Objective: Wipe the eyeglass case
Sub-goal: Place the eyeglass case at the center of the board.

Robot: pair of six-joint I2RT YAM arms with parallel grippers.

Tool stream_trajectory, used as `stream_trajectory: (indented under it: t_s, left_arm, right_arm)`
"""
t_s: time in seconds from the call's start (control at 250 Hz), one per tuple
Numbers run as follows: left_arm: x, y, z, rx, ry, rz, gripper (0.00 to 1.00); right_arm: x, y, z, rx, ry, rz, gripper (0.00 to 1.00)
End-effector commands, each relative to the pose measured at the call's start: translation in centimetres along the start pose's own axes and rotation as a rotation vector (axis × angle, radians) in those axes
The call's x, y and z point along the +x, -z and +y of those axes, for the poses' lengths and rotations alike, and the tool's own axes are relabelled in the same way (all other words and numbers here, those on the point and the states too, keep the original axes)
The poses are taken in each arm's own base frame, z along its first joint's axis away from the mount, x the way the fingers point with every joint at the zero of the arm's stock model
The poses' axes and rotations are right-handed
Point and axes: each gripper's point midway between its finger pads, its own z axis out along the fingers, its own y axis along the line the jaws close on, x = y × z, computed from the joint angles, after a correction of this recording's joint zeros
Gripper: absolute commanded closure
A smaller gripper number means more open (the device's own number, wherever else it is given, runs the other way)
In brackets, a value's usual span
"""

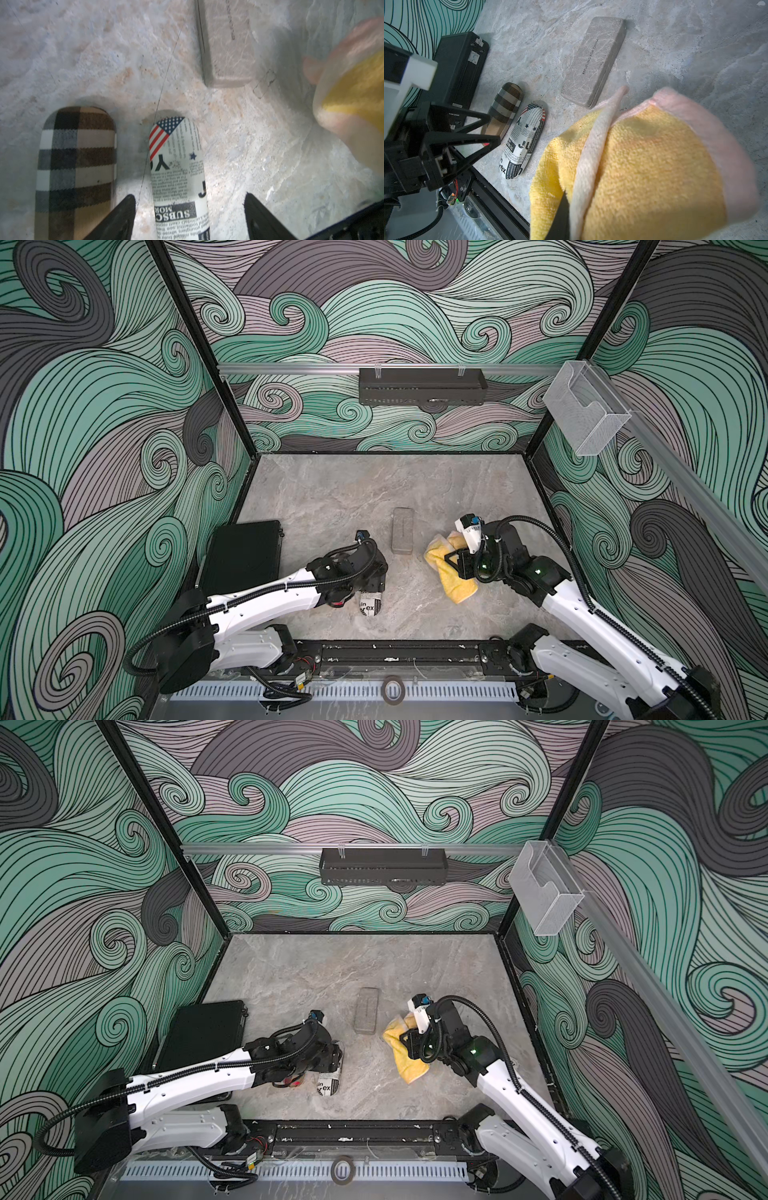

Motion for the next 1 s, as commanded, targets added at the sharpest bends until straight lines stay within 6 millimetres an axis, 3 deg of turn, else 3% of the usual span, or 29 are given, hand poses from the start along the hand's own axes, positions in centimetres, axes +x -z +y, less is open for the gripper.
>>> stream_trajectory:
  t_s: [0.0,0.256,0.431,0.995]
  left_arm:
    - [3.0,0.4,0.0,0.053,0.041,0.116,0.2]
    - [6.5,0.1,0.9,0.037,0.07,0.189,0.17]
    - [7.7,-0.6,0.9,0.048,0.076,0.214,0.16]
    - [7.3,-3.5,-0.9,-0.003,0.05,0.242,0.15]
  right_arm:
    - [-1.8,0.4,1.0,-0.026,0.032,-0.051,1.0]
    - [-2.6,0.4,0.5,0.012,0.03,-0.061,1.0]
    - [-2.4,0.0,0.8,-0.009,0.036,-0.05,1.0]
    - [-1.8,0.0,0.6,-0.005,0.032,-0.037,1.0]
